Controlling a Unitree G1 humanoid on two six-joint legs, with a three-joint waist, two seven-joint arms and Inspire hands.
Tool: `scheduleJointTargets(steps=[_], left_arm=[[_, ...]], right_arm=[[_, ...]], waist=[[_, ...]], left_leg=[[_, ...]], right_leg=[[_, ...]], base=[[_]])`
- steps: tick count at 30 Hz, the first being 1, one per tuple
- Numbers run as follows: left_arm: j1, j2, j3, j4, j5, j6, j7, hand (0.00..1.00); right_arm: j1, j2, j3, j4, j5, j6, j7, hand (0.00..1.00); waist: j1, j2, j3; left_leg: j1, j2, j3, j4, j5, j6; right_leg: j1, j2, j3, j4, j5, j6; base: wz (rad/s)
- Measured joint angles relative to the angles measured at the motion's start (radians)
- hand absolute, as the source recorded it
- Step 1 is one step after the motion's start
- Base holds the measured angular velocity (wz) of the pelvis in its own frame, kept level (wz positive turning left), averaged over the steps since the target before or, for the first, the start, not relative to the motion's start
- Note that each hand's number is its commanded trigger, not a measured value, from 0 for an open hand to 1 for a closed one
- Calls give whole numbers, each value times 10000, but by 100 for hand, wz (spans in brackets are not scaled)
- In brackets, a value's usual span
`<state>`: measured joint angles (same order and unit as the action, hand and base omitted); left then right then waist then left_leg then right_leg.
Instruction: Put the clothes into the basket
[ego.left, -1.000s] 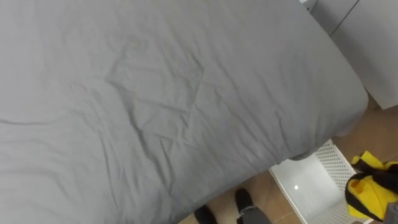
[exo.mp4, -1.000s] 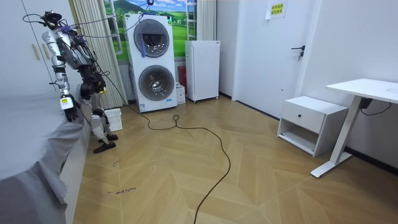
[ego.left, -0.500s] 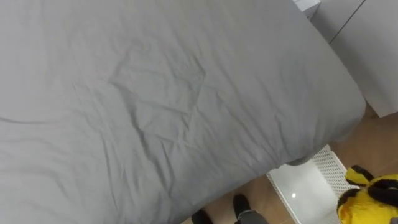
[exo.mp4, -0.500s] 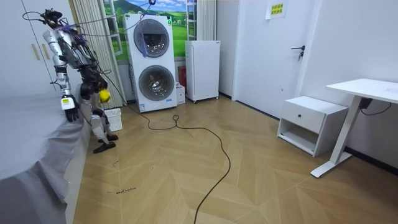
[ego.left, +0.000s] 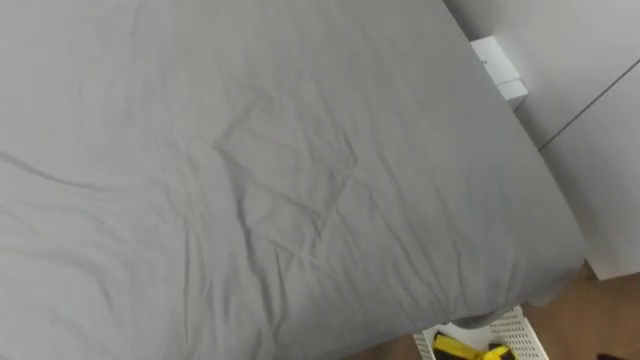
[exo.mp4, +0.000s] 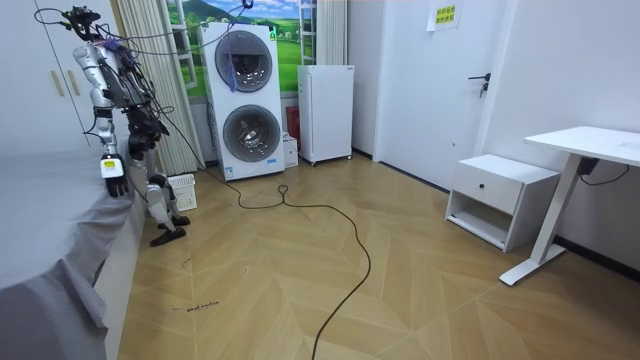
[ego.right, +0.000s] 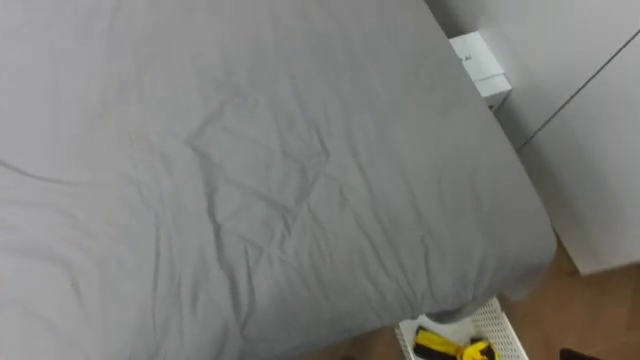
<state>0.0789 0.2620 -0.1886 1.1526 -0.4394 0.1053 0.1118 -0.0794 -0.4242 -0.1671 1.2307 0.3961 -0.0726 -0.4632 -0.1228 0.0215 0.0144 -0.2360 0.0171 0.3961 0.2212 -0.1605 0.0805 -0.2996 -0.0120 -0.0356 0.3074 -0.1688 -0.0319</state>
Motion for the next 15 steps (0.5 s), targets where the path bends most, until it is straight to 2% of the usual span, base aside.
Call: scheduleJointTargets(steps=[6,10,15], left_arm=[[-32,3,-9,-68,196,1,28,0],[-28,0,-9,-72,189,31,21,0],[138,-28,19,-170,217,28,5,0]], right_arm=[[-8,4,499,-158,-93,85,-49,0],[50,47,519,-254,-93,84,-51,0],[307,308,595,-358,-93,78,45,0]], waist=[[170,6,-15],[211,94,-65],[299,95,-67]], left_leg=[[41,46,7,-96,5,-5],[53,76,5,-164,15,-15],[256,58,-19,-269,19,-30]], right_leg=[[63,38,-88,-269,158,-21],[248,86,-177,-657,329,-7],[583,82,-314,-803,330,-3]], base=[[0],[3],[3]])
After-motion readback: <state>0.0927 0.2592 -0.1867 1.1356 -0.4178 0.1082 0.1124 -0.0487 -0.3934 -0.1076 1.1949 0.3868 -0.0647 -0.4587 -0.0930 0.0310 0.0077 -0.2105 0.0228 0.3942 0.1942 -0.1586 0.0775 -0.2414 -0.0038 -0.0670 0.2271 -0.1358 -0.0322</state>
